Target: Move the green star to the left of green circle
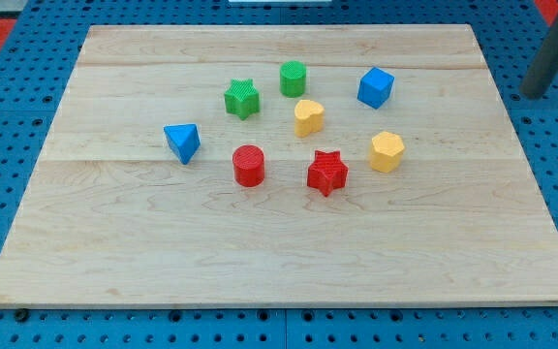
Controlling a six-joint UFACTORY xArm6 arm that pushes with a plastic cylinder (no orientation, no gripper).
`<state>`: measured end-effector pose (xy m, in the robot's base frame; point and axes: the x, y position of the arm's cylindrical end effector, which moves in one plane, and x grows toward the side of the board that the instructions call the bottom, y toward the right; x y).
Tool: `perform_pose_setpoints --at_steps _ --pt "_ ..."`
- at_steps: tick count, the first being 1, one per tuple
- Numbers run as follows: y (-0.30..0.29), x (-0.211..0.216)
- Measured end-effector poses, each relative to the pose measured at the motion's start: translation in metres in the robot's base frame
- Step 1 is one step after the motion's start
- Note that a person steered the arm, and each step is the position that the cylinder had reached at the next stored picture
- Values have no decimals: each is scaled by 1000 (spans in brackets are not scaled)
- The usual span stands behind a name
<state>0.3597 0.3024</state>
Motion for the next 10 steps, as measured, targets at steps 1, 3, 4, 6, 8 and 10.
perform_pose_setpoints --at_steps 1,3,4,6,8,10 --pt "-114 -17" --pt "-120 73" --pt "-183 69" --pt "-245 2" --pt "-319 9" --pt "-352 4"
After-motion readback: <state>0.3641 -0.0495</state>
